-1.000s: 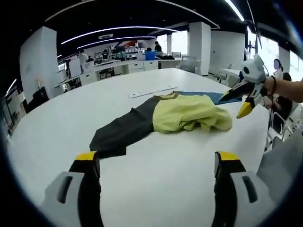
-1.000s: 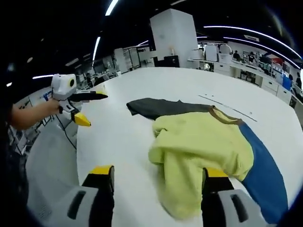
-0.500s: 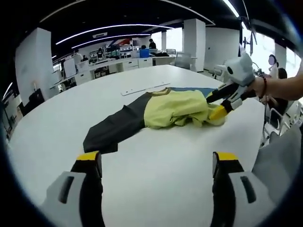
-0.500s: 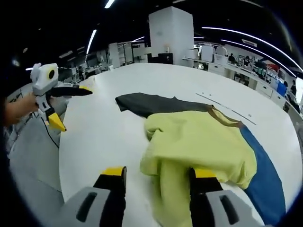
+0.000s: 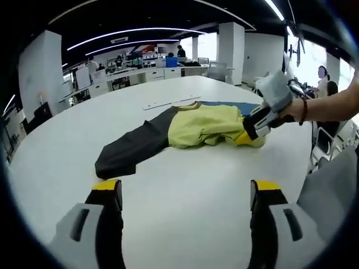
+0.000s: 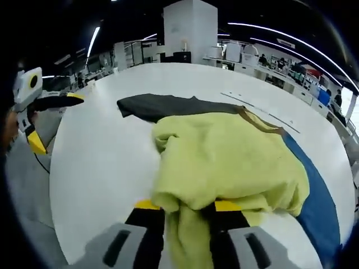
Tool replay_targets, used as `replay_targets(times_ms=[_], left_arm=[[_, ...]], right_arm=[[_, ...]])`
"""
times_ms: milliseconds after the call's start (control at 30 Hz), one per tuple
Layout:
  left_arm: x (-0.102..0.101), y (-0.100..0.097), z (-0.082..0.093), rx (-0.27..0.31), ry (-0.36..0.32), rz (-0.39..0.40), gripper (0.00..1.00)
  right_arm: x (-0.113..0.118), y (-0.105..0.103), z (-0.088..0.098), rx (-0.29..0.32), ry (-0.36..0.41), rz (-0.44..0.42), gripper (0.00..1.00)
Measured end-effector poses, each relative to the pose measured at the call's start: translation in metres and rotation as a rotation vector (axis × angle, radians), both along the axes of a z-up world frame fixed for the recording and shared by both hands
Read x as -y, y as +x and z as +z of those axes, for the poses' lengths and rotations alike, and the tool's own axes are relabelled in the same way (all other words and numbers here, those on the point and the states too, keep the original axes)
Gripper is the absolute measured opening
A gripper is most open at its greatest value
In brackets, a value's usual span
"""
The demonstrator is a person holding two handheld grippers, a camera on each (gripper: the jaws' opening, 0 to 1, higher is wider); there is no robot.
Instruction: Fold the garment on the visible template until the final outline fits inside the template.
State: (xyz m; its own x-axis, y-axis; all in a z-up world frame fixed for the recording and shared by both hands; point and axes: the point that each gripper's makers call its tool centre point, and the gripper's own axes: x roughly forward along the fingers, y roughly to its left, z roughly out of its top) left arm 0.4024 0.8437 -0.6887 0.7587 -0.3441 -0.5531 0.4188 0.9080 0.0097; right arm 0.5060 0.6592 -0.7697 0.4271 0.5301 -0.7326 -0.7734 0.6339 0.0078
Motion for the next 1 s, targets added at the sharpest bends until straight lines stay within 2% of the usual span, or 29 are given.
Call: replay_targets(times_ms=[167,200,267,500,700,1000], left_arm=[[0.004,0.001,0.002,0.006,-0.011,-0.007,0.91],[0.005,0.001,0.003,0.006,-0.011,-0.009,0.91],[0.007,0.001,0.004,0.006,-0.011,-0.014,0.91],[0.016,0.002,0.006,0.007,-0.019,-0.036,0.9],[0.024,0.004,0.009,0.013,-0.024,-0.06,0.87],[0.029,0.01,0.007,0.013,-0.03,-0.07,0.82]], right_arm=[[0.005,0.007,0.001,-0.04,0.015,-0.026,0.09],[0.003,0.004,0.004,-0.066,0.026,-0.018,0.07],[0.002,0.002,0.011,-0.076,0.042,0.002,0.04],[-0.001,0.006,0.05,-0.086,0.126,0.011,0.02],[-0.003,0.019,0.082,-0.046,0.172,0.019,0.01],[-0.001,0.047,0.096,-0.098,0.246,-0.034,0.02]])
